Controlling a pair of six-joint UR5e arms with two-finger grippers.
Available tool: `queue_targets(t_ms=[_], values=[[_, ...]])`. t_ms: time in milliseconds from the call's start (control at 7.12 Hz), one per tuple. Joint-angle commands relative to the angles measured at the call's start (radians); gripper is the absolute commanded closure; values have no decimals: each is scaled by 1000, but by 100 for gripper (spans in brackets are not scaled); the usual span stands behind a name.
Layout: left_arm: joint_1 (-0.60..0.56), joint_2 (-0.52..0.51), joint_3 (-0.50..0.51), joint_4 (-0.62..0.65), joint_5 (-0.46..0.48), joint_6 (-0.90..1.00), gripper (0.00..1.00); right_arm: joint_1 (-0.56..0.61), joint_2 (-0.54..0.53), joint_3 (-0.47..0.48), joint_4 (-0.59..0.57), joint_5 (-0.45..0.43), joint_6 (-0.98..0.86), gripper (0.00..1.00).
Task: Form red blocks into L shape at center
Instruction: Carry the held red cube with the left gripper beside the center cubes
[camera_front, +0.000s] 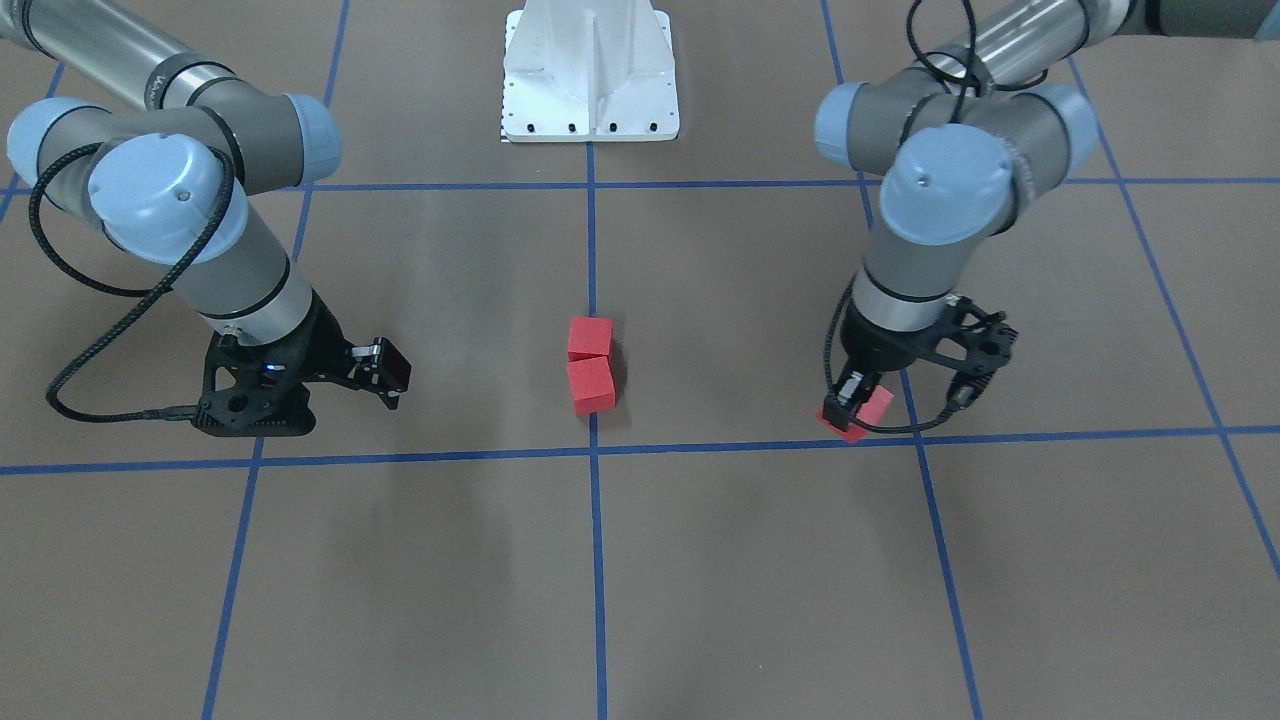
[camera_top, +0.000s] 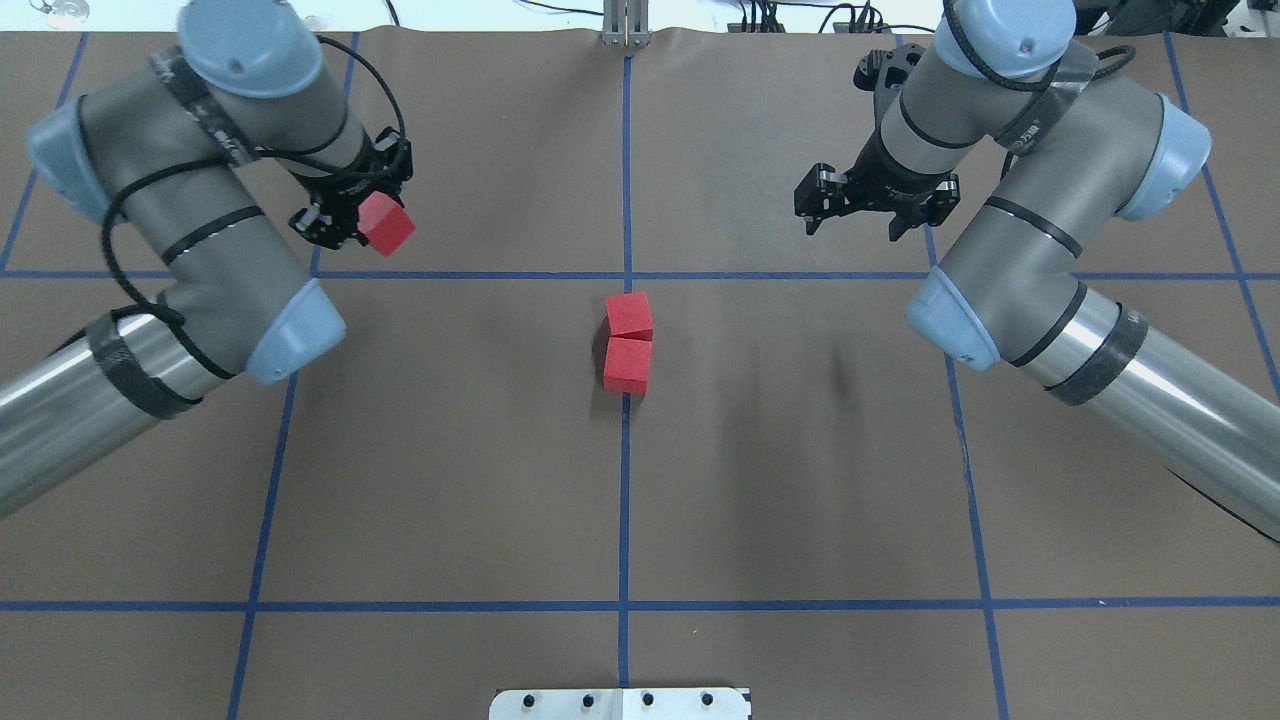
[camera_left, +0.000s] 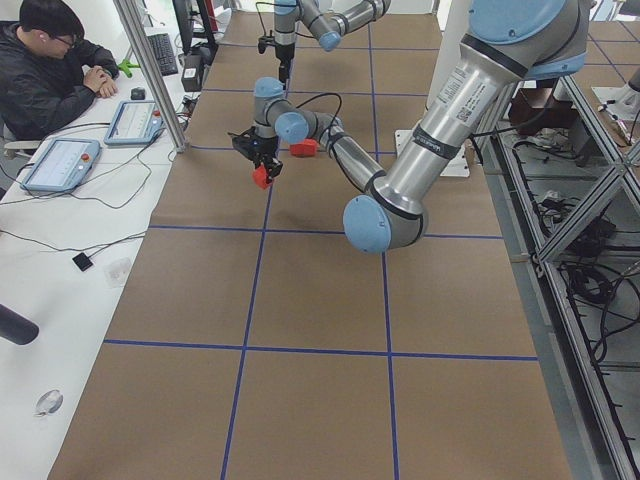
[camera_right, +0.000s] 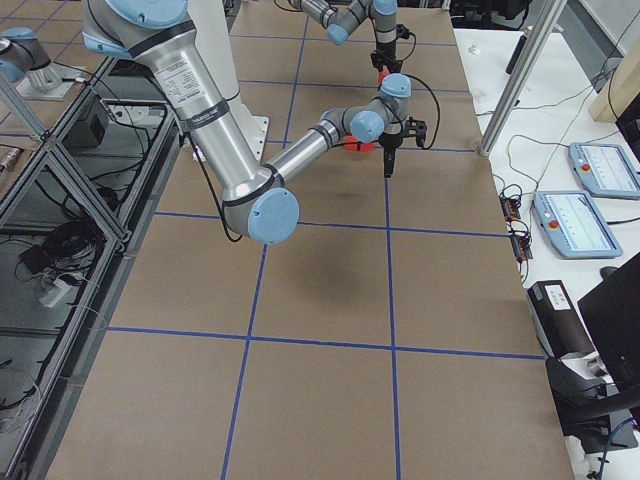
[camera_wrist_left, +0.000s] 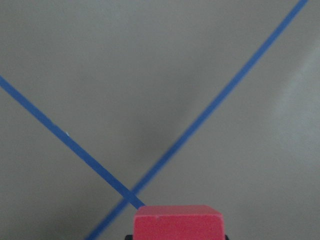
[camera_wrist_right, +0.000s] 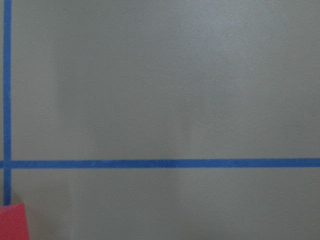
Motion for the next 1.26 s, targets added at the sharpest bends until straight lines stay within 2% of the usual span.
queue_targets(t_ms=[0,421,1123], values=[[98,-145,143,35,20,-311,100,8,-25,3,31,1,-2,1],[158,-311,303,87,29,-462,100,11,-26,3,31,3,-3,1],[213,-327,362,81,75,-555,100,13,-26,-2,31,0,-13,1]])
